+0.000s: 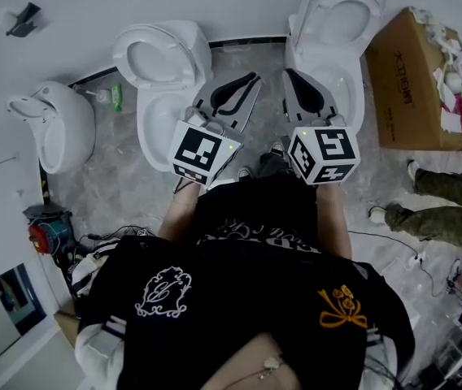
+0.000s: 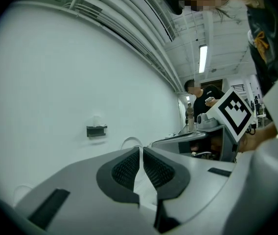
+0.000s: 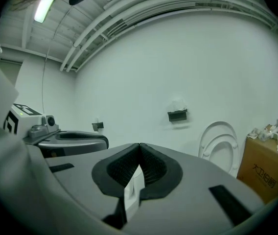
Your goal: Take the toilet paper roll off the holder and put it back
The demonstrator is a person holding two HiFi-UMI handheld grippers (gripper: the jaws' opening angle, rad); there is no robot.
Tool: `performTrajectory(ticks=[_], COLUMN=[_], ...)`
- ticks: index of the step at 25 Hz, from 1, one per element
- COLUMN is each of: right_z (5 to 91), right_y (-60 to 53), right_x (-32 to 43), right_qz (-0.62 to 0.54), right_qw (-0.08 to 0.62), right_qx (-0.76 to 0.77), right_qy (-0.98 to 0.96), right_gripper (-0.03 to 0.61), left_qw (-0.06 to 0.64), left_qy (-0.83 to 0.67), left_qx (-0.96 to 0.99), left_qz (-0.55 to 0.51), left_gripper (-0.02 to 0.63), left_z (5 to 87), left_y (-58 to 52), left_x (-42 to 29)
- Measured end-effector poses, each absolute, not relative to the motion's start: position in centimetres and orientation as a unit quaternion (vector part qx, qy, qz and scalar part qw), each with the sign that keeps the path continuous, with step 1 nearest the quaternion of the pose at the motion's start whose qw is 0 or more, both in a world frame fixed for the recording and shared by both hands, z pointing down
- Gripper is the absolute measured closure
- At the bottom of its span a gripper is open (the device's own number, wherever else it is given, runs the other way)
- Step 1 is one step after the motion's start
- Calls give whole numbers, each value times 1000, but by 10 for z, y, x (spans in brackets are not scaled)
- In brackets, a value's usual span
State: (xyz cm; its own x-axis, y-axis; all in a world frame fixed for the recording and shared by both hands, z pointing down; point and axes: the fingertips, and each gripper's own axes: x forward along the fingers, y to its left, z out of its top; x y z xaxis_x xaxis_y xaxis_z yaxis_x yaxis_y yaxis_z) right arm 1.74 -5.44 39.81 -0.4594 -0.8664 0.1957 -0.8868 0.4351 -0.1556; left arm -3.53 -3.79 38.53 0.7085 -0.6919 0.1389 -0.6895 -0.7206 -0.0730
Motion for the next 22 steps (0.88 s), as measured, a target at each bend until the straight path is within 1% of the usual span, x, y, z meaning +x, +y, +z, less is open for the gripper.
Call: performTrajectory(ticks=[13, 22], right_z=[397, 397], right_y=[-11, 8], right_x=[-10, -12], right_qz=[114, 108], right_qw=[43, 52], right_qx=[499, 490], right_qy=[-858, -864], right_gripper=[565, 565], left_qw=[4, 5], left_qy=[381, 378], left_qx=[-922, -924], left_qz=[-64, -62], left_gripper=[575, 575], left_z=[387, 390], left_y=[4, 23], left_x=[-58, -52])
